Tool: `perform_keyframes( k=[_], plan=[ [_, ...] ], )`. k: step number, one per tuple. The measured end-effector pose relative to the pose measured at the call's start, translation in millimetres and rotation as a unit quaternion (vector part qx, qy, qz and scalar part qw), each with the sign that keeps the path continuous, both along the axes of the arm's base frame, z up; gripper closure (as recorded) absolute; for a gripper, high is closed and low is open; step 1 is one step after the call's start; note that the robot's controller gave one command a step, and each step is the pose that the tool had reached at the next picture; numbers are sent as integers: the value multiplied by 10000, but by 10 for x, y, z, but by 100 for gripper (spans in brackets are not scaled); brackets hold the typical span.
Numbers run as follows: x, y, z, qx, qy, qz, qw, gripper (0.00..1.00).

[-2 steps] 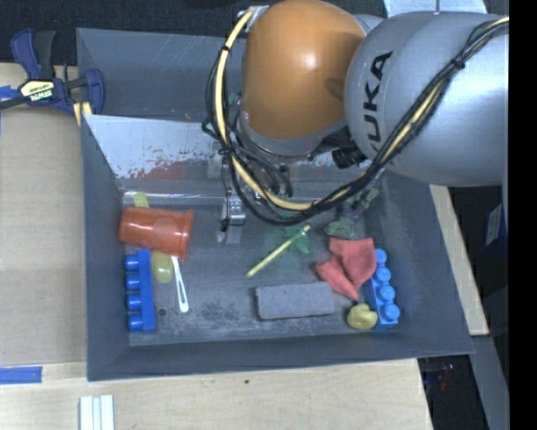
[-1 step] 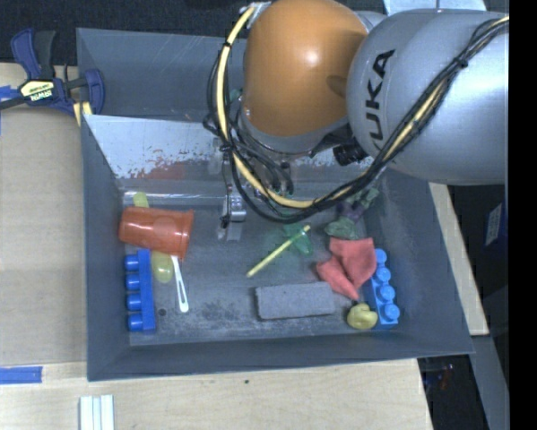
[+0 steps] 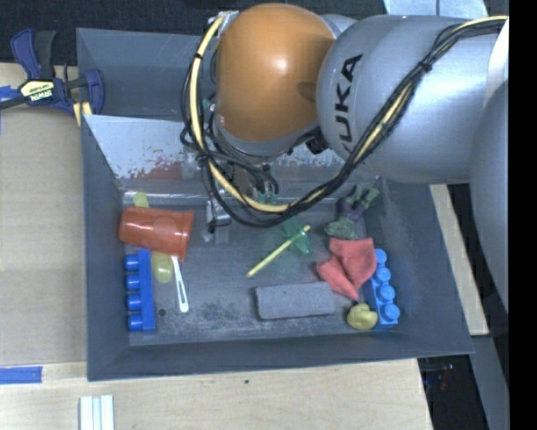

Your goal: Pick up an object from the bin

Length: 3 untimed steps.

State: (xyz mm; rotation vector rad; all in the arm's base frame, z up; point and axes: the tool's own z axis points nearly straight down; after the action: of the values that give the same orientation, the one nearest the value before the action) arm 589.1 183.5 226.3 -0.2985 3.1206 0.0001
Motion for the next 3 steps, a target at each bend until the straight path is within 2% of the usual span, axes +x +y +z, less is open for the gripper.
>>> perform_keyframes(
  k=[1,2,3],
  plan=[
    [-44,170,-741,10,-12,-249,9997,0],
    [-271,368,-815,1,12,-70,10000,0],
    [243,223,-1534,15,-38,290,9996,100]
  ],
)
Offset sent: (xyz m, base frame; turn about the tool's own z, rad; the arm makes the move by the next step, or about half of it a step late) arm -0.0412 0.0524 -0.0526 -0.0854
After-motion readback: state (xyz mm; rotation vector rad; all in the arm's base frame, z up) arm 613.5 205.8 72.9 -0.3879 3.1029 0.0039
